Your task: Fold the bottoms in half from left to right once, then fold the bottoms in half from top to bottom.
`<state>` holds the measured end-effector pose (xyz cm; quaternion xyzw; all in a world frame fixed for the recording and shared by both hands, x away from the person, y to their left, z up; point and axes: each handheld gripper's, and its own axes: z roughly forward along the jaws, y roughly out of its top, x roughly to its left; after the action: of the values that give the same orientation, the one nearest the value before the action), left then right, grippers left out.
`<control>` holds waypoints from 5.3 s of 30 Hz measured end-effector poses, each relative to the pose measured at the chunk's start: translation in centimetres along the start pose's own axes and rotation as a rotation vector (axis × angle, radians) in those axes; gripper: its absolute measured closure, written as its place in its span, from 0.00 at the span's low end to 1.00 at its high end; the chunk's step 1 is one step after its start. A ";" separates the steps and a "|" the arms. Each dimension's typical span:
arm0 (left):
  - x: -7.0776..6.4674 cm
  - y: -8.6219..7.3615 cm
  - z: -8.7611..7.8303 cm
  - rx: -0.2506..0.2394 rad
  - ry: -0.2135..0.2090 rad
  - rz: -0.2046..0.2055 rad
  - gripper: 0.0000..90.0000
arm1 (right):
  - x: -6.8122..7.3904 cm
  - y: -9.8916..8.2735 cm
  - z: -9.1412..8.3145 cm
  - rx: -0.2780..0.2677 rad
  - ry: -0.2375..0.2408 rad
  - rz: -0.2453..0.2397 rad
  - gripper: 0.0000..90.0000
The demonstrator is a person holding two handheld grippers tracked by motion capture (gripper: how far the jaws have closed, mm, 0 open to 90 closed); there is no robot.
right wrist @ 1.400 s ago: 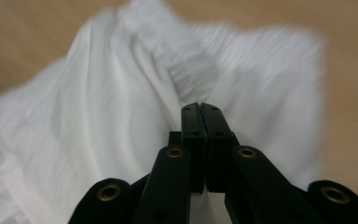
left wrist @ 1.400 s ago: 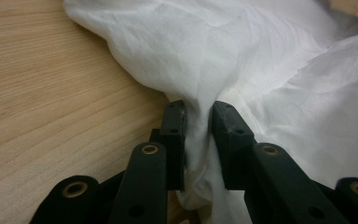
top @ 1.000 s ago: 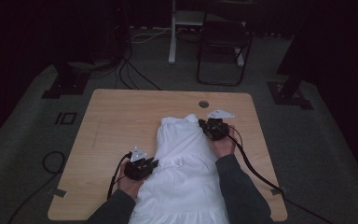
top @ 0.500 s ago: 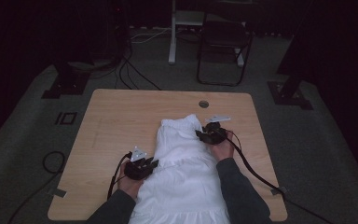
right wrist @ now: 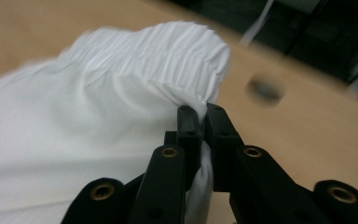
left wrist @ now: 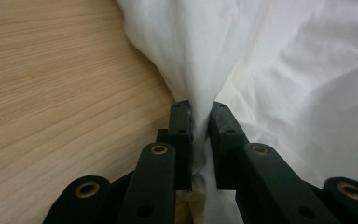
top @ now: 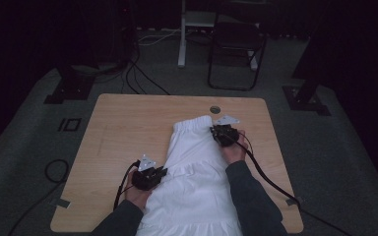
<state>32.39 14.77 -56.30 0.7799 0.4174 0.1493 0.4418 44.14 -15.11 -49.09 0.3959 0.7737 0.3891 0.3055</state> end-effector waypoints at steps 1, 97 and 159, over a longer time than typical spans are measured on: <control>-0.1 0.0 0.0 -0.002 0.000 0.003 0.90 | -0.1 0.1 0.0 -0.023 -0.023 -0.015 0.95; 1.4 6.9 8.7 0.120 0.119 -0.013 0.80 | 0.9 -5.6 3.7 0.208 0.262 0.242 0.90; -8.8 -0.3 -6.5 0.044 -0.168 0.163 0.89 | 7.9 -11.9 -16.4 0.029 0.416 0.040 0.89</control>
<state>22.93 11.65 -51.68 0.8305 0.3175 0.1096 0.4443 22.88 -18.85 -52.05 0.3266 0.8175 0.4574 0.1258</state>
